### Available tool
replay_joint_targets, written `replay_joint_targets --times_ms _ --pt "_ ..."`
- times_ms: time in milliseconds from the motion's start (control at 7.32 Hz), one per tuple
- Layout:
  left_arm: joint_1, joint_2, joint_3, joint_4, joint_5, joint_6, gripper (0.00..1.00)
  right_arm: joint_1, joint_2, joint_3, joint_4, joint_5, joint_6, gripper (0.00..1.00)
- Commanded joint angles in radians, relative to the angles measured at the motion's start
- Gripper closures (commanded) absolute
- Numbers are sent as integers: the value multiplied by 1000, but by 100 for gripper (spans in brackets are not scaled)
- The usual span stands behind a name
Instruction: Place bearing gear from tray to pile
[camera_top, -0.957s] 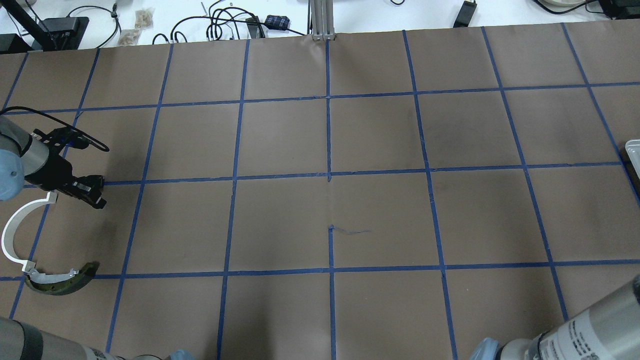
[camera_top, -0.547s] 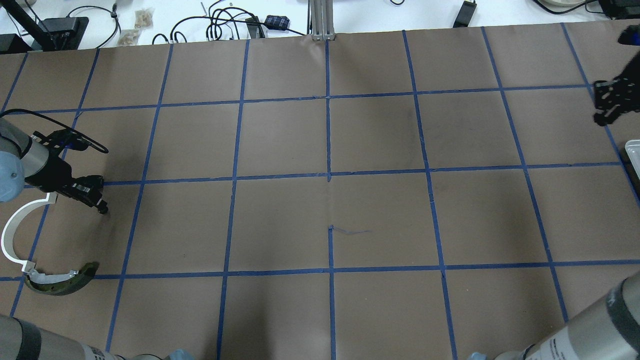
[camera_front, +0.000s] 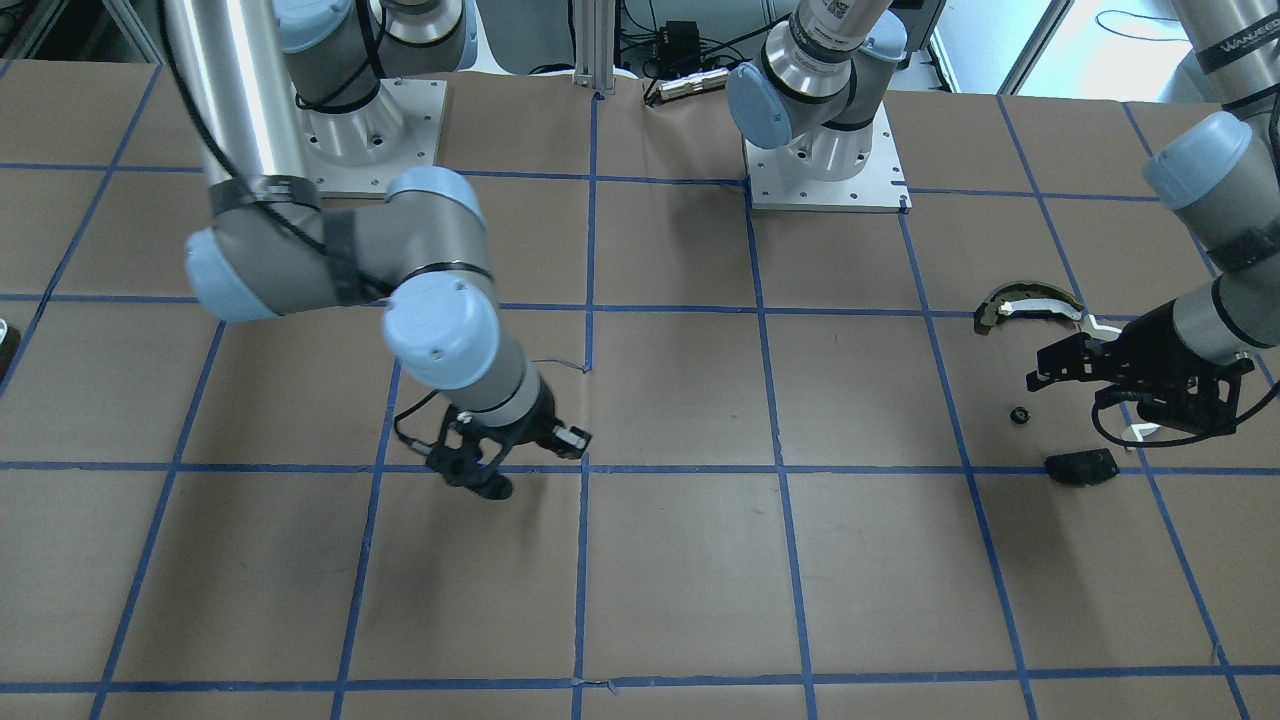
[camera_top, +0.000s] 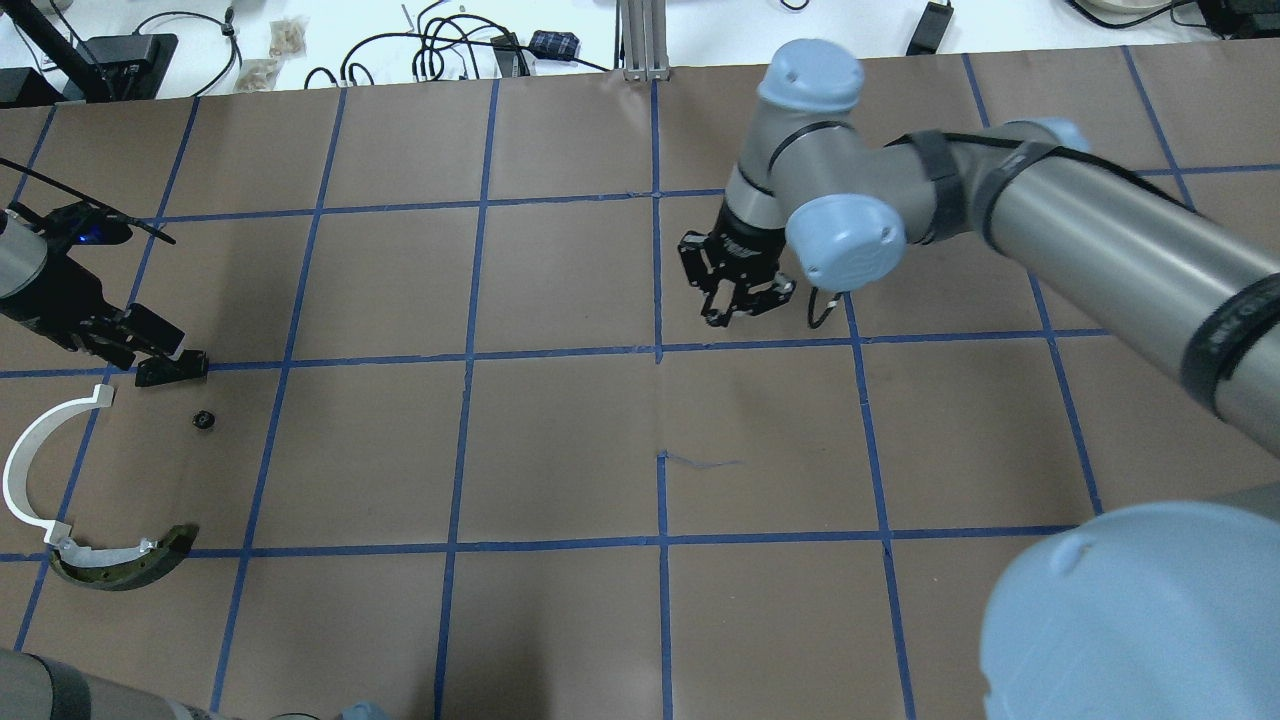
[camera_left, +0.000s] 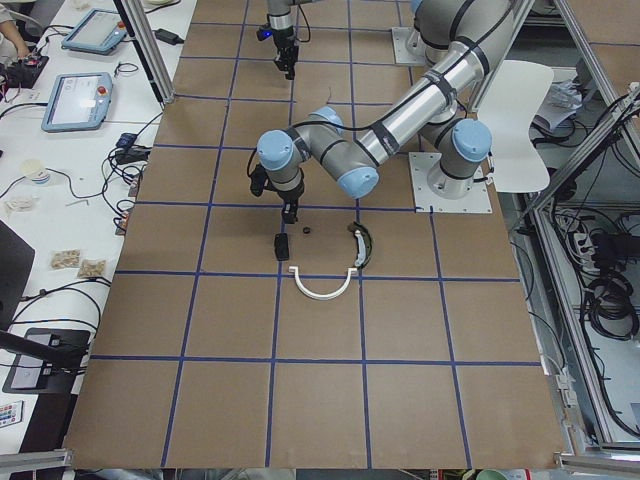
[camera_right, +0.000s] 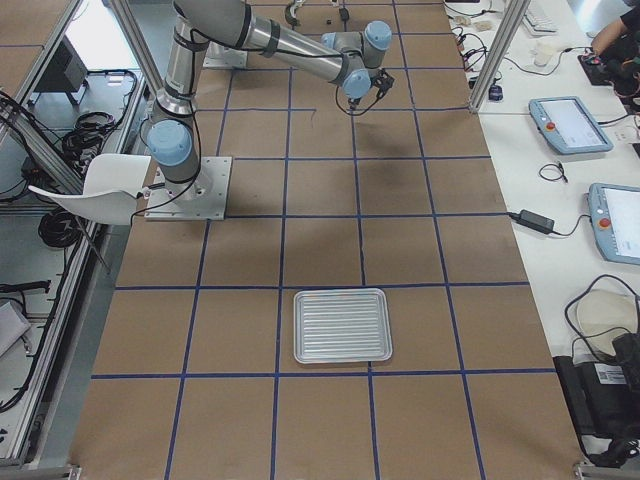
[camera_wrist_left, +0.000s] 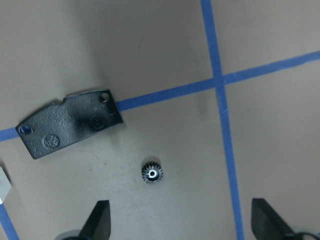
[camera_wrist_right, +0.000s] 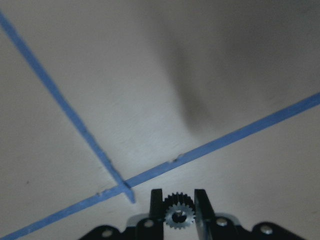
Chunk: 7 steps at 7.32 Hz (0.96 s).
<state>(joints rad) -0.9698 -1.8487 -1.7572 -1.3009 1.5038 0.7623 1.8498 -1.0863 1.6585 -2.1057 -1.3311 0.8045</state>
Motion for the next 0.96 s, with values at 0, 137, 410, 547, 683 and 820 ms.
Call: replay_joint_targets --times_ms 0,137,410,547,683,820 --pt "-105 37 8 -32 9 -55 0 150 20 24 -85 16 215 100" --pt "-160 51 12 -40 9 -107 0 164 13 53 -86 3 219 69" --pt "-249 77 7 -41 1 -310 0 148 -1 61 -86 -48 203 0" --pt "-315 92 -1 -43 -4 -390 6 134 -9 60 -88 -50 191 0" --pt "-405 100 -2 -34 6 -509 6 76 -15 50 -80 -83 115 0" --pt "-484 112 -4 -32 1 -615 6 7 -52 56 -67 -98 -21 0"
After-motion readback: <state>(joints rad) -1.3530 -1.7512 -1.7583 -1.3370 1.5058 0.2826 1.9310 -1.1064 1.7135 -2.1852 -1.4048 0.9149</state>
